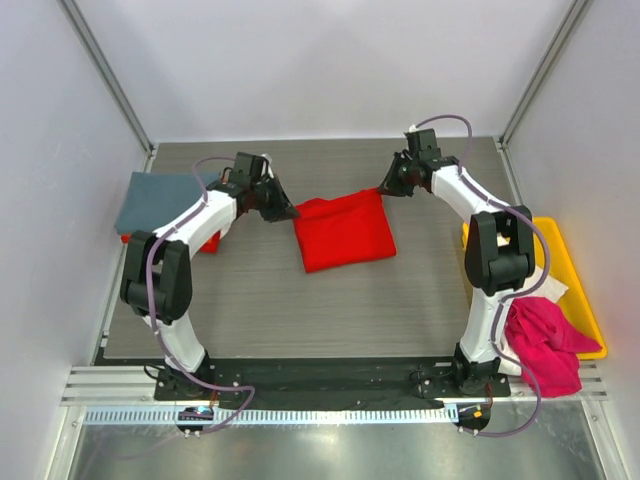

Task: Fold and stack the t-shirts

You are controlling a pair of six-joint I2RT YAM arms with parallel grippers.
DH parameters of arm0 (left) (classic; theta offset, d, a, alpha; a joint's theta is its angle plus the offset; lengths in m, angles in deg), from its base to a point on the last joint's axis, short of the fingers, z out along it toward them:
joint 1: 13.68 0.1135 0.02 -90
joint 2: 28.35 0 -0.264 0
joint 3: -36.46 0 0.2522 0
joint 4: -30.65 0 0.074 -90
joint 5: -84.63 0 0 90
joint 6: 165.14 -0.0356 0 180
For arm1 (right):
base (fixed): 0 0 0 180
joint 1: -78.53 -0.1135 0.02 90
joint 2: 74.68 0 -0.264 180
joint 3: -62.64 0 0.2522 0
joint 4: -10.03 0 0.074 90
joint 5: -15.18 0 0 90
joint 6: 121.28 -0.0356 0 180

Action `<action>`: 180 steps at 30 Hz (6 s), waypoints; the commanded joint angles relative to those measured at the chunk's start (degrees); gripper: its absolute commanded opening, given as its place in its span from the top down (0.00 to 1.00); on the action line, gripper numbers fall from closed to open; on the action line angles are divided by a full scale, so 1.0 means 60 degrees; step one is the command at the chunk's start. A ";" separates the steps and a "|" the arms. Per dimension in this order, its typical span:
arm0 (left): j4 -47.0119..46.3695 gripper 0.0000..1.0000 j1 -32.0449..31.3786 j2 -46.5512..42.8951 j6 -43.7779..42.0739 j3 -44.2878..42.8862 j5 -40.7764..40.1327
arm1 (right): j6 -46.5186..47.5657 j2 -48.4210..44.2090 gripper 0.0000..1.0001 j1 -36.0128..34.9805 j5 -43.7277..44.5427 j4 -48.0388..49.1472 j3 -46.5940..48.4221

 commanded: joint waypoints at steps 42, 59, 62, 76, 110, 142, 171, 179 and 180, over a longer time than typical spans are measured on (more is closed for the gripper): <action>-0.3486 0.32 0.0850 0.2753 0.0195 0.0089 0.0807 | -0.0317 0.2261 0.39 0.0977 -0.3059 0.4674 -0.0557; -0.3296 0.43 0.0835 0.3090 0.0166 -0.0277 0.0705 | -0.0404 0.2670 0.40 0.0962 -0.3573 0.5026 -0.0543; -0.3252 0.49 0.0849 0.3236 0.0195 -0.0409 0.0705 | -0.0478 0.2802 0.41 0.0948 -0.3660 0.5040 -0.0528; -0.1628 0.48 0.0820 0.5301 -0.0186 -0.3747 0.0704 | -0.1956 0.2979 0.52 0.0933 -0.3573 0.6432 -0.0879; 0.4878 0.49 0.0190 0.4554 -0.3788 -0.3689 -0.9652 | -0.2250 0.1279 0.48 0.0992 -0.2547 0.7677 -0.3560; 0.5831 1.00 0.0718 0.4894 -0.3906 -0.4790 -0.8144 | -0.2104 0.0855 0.48 0.0992 -0.2474 0.7487 -0.3780; 0.6504 0.57 0.0175 0.5462 -0.3540 -0.5799 -0.8143 | -0.2133 0.0898 0.45 0.0992 -0.2576 0.7516 -0.3853; 0.6914 0.44 0.0820 0.6181 -0.3613 -0.6298 -0.8101 | -0.2162 0.0884 0.46 0.0992 -0.2620 0.7545 -0.3853; 0.6972 0.44 0.0878 0.6268 -0.3599 -0.6443 -0.8055 | -0.2148 0.0884 0.45 0.1006 -0.2620 0.7545 -0.3853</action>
